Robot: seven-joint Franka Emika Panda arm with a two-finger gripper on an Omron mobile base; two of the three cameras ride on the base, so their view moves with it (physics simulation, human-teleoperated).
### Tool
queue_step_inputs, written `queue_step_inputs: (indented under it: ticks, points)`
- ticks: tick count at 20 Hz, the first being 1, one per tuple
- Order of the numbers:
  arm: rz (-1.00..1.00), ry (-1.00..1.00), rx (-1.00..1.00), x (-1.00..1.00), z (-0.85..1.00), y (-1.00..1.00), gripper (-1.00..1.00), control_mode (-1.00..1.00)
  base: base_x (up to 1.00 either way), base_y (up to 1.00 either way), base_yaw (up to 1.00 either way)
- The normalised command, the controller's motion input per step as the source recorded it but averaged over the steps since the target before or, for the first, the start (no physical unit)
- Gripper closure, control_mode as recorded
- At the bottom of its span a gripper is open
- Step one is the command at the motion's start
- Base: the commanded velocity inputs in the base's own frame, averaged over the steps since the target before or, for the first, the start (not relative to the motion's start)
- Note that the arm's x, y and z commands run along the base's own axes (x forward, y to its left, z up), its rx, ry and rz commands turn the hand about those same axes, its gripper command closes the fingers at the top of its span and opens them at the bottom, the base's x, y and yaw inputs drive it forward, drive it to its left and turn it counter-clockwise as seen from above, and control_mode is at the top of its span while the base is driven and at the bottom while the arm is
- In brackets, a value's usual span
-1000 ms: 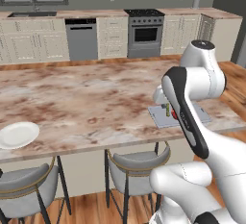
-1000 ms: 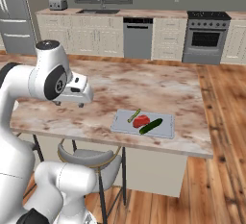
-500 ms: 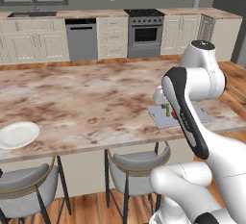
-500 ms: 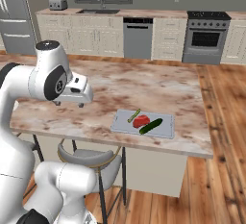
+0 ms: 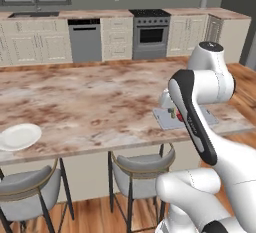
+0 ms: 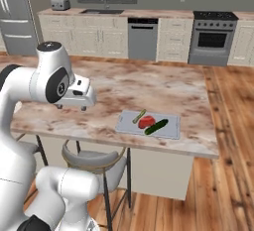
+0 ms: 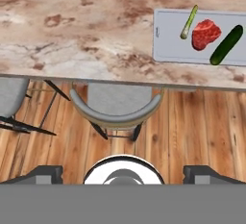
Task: Create a steak meal by picking up the steak and asparagus from the tray and placing them on the plate. Leave the cucumber on the tray.
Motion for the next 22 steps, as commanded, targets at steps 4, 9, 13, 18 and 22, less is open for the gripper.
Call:
queue_step_inputs:
  ticks: [4, 9, 13, 18, 22]
  points:
    - [0.0, 0.0, 0.0, 0.0, 0.0, 0.0, -1.0, 1.0, -0.64, 0.11, 0.02]
    - [0.0, 0.0, 0.0, 0.0, 0.0, 0.0, -1.0, 1.0, -0.28, 0.53, 0.01]
    - [0.0, 0.0, 0.0, 0.0, 0.0, 0.0, -1.0, 1.0, 0.0, 0.83, 0.0]
    - [0.0, 0.0, 0.0, 0.0, 0.0, 0.0, -1.0, 1.0, 0.03, 0.52, 0.0]
    - [0.0, 0.0, 0.0, 0.0, 0.0, 0.0, -1.0, 1.0, 0.24, 0.0, 0.0]
